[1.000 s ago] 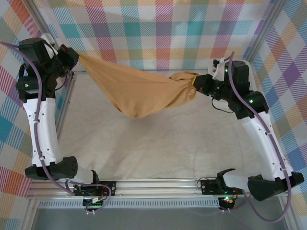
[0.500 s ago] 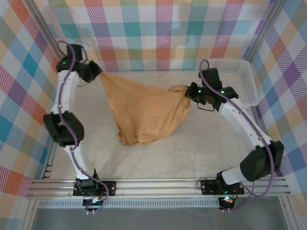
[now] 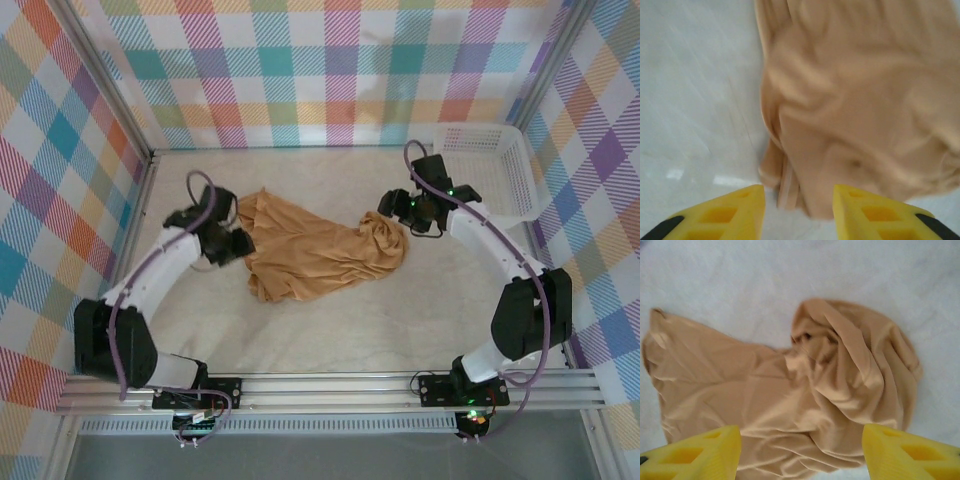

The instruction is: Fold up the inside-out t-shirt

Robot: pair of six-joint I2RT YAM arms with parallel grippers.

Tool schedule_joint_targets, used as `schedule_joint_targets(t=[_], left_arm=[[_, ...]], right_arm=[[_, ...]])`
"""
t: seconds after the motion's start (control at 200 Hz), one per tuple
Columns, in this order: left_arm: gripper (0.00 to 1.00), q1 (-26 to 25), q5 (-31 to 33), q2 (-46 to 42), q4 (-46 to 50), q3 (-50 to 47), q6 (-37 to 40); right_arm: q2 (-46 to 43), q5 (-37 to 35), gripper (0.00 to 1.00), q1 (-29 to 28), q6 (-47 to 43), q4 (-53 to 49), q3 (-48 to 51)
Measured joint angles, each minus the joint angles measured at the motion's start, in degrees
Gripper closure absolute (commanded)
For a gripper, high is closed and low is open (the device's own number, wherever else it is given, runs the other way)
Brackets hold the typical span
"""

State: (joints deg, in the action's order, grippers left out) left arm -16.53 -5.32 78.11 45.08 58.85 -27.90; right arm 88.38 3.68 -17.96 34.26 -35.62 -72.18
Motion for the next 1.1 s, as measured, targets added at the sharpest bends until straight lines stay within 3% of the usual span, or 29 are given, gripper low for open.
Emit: schedule_joint_targets(t=[0.19,0.34,0.53,0.695,0.775,0.865,0.935,1.02,1.1], left_arm=[[0.58,-9.55,-1.46,-1.88,-4.83,-13.42,-5.62],[0.61,-10.71,-1.62,-0.92,-8.85,-15.76,-8.44],[0.75,-10.71,0.52,4.85,-13.84,-15.61,-9.35],[1.00,-10.71,2.08,9.40,-14.51,-12.72,-9.94],[1.00,-10.71,3.23,10.29,-14.05,-10.40,-9.42],[1.00,-10.71,5.01,9.29,-12.48,-8.61,-9.35],[1.00,-10.71,6.75,7.19,-9.77,-6.67,-8.72],[1.00,-10.71,8.33,4.66,-6.36,-3.37,-7.93],[1.00,-10.12,9.25,2.23,-3.30,0.44,-6.78]], right_arm=[[0.11,2.43,0.35,0.00,-0.90,0.02,12.61],[1.99,4.42,0.35,0.00,-0.85,0.59,15.41],[2.69,4.96,0.35,0.00,-0.87,2.71,15.85],[3.74,5.01,0.35,0.00,-0.85,4.20,16.26],[5.75,5.03,0.36,0.00,-0.76,5.53,16.26],[9.07,5.31,0.45,0.00,-0.26,7.72,16.15],[10.93,5.07,0.73,0.35,0.26,6.62,14.86],[12.28,5.55,0.97,0.61,1.05,8.66,13.40],[12.68,5.55,1.00,0.33,1.38,8.96,11.67]])
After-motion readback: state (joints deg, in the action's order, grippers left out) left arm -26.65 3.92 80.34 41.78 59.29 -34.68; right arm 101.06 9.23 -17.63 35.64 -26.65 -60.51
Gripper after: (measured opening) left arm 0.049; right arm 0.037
